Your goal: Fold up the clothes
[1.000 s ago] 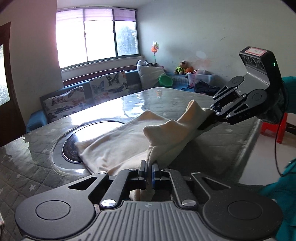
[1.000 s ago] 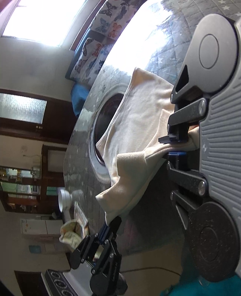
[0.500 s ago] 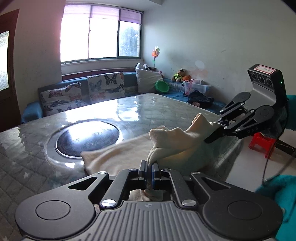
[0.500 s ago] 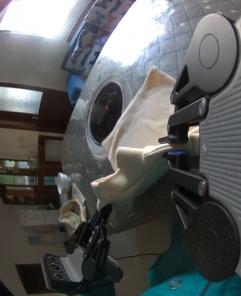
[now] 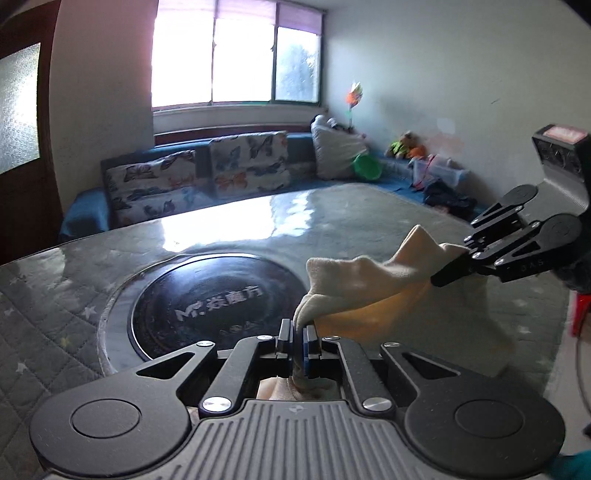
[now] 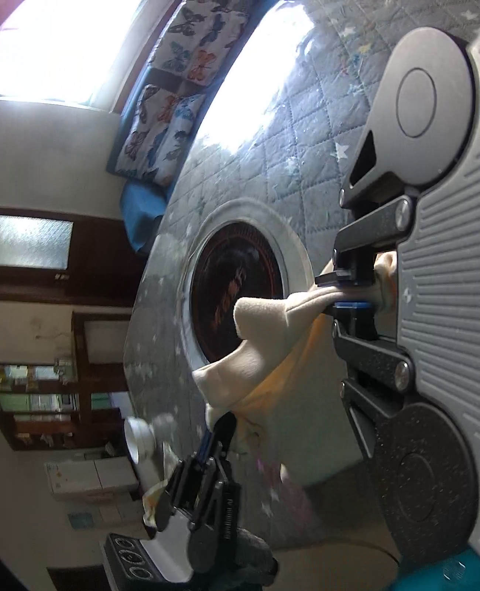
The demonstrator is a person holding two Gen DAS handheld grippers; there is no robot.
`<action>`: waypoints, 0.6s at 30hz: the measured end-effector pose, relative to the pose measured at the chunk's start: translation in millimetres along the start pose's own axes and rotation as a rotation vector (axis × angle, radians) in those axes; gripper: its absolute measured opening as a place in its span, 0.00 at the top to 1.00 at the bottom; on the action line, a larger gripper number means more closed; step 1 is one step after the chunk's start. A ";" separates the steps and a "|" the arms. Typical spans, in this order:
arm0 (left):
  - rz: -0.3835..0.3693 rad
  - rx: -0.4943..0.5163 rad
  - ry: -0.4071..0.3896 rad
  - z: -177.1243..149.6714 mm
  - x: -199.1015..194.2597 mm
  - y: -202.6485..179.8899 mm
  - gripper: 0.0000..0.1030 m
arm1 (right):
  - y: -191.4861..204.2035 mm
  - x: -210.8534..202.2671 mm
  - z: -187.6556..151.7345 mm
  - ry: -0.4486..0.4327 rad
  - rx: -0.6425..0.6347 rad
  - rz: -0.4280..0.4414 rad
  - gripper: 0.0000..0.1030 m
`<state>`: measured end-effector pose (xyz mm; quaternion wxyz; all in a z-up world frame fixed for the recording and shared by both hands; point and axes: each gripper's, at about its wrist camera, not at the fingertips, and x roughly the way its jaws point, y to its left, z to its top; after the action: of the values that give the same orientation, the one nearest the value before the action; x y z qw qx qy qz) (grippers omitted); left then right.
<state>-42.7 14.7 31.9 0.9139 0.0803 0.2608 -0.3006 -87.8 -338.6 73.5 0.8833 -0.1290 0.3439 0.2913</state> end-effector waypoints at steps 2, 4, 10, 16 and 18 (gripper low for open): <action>0.019 -0.023 0.026 -2.7 16.7 5.1 0.95 | -6.1 16.2 0.2 0.008 0.018 -0.007 0.94; 0.036 -0.044 0.036 -7.2 28.3 9.7 0.95 | -11.1 31.7 -2.5 0.012 0.049 -0.015 0.94; 0.077 -0.077 0.061 -16.0 48.7 14.6 0.95 | -25.5 66.4 -16.6 0.010 0.143 -0.045 0.88; 0.111 -0.102 0.082 -17.2 56.5 17.1 0.90 | -37.2 73.1 -21.8 -0.016 0.210 -0.079 0.74; 0.126 -0.115 0.081 -15.9 56.5 18.6 0.81 | -40.1 71.0 -22.2 -0.019 0.215 -0.087 0.73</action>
<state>0.1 5.9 -11.6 0.9227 0.0563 0.3089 -0.2235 -33.3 -349.9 9.9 0.9070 -0.0456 0.3590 0.2155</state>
